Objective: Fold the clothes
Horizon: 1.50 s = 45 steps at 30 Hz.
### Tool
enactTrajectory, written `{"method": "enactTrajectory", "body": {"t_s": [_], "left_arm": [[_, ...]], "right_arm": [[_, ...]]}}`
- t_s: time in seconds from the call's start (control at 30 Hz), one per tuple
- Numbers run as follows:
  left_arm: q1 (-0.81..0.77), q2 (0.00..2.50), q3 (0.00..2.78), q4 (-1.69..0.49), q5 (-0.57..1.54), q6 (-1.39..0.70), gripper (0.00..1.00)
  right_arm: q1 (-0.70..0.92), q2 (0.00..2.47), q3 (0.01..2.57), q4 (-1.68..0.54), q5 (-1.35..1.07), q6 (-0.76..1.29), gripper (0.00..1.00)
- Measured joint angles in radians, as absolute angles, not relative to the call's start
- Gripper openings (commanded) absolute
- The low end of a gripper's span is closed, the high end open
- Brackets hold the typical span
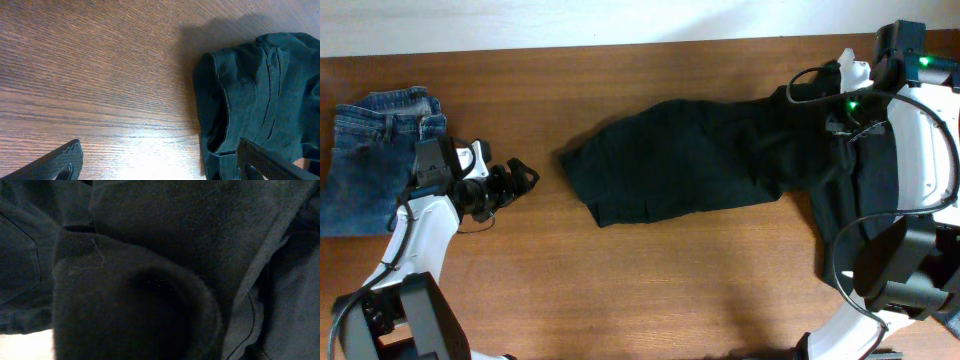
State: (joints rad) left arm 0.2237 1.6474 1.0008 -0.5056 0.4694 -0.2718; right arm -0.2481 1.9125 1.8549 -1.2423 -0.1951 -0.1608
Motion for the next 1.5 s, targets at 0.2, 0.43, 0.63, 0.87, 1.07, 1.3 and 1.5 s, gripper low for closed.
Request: {"method": "enactTrajectory", "body": {"t_s": [0.2, 0.43, 0.63, 0.87, 1.07, 1.3, 1.5], "left_arm": [[0.224, 1.647, 1.001, -0.506, 0.469, -0.272, 0.98], [0.224, 1.647, 1.001, -0.506, 0.469, -0.272, 0.97], [0.224, 1.647, 1.001, -0.506, 0.469, -0.272, 0.97], [0.224, 1.647, 1.001, -0.506, 0.469, -0.272, 0.97], [0.224, 1.647, 1.001, -0.506, 0.469, -0.272, 0.97], [0.224, 1.647, 1.001, -0.506, 0.469, -0.272, 0.98], [0.224, 1.647, 1.001, -0.506, 0.469, -0.272, 0.97]], "right_arm": [[-0.248, 1.913, 1.855, -1.242, -0.195, -0.161, 0.25], [-0.248, 1.913, 1.855, -1.242, -0.195, -0.162, 0.26], [-0.248, 1.913, 1.855, -1.242, -0.195, -0.161, 0.29], [-0.248, 1.913, 1.855, -1.243, -0.195, -0.162, 0.33], [-0.248, 1.913, 1.855, -1.243, -0.195, -0.162, 0.38], [-0.248, 1.913, 1.855, -1.243, -0.196, -0.162, 0.39], [-0.248, 1.913, 1.855, -1.243, -0.196, -0.163, 0.42]]}}
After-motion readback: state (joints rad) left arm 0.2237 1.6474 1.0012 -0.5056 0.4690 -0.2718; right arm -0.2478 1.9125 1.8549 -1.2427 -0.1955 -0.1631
